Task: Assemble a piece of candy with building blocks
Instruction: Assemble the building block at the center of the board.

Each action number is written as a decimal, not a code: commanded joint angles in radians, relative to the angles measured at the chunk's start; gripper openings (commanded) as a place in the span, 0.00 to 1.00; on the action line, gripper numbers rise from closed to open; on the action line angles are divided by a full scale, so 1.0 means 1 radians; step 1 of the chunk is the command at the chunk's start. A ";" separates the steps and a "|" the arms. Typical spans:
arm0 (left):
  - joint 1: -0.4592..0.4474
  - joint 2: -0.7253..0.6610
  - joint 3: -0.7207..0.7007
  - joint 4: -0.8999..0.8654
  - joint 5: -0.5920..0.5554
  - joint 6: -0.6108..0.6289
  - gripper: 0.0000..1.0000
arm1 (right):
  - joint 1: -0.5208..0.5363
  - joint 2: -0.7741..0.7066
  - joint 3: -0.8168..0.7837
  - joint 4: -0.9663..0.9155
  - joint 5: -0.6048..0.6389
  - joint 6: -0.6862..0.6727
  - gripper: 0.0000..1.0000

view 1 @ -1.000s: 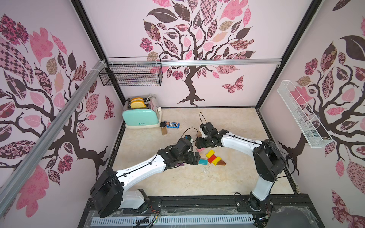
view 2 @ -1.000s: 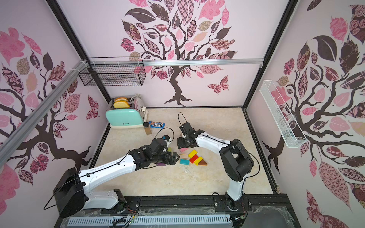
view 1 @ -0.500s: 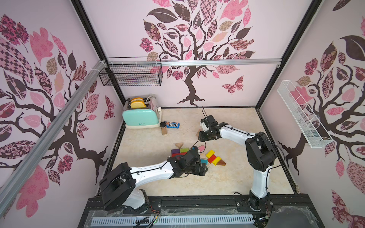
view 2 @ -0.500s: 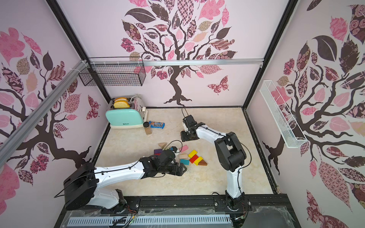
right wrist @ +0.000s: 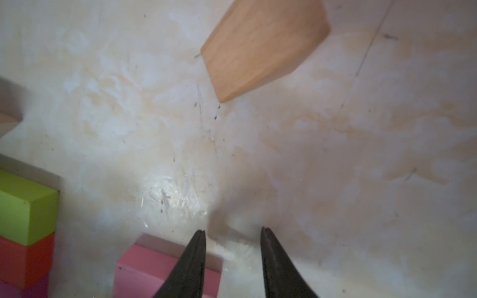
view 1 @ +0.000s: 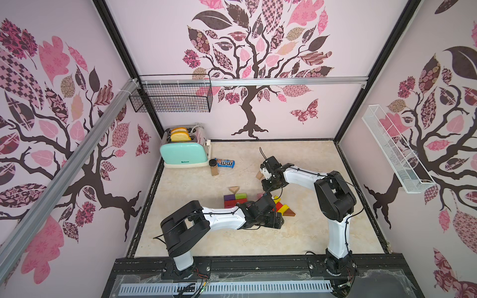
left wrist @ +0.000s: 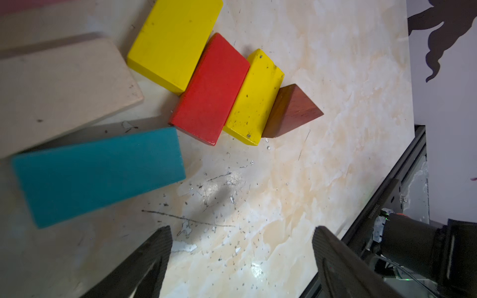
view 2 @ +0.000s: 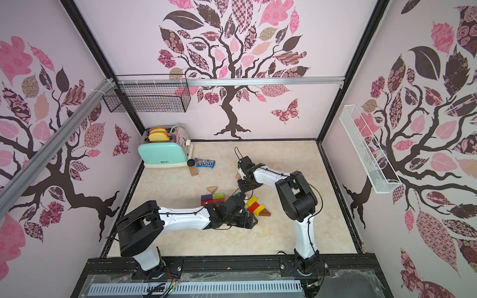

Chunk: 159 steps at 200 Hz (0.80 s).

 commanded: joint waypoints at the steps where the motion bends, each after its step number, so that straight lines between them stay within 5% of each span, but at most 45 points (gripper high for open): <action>1: 0.018 0.031 0.025 0.019 0.015 -0.008 0.89 | 0.008 -0.021 -0.028 -0.033 0.030 -0.029 0.35; 122: 0.109 0.095 0.017 0.106 0.063 -0.012 0.87 | 0.035 -0.082 -0.127 -0.009 0.002 -0.045 0.34; 159: 0.109 0.053 -0.008 0.097 0.065 -0.004 0.87 | 0.029 -0.111 -0.107 -0.014 0.049 -0.026 0.42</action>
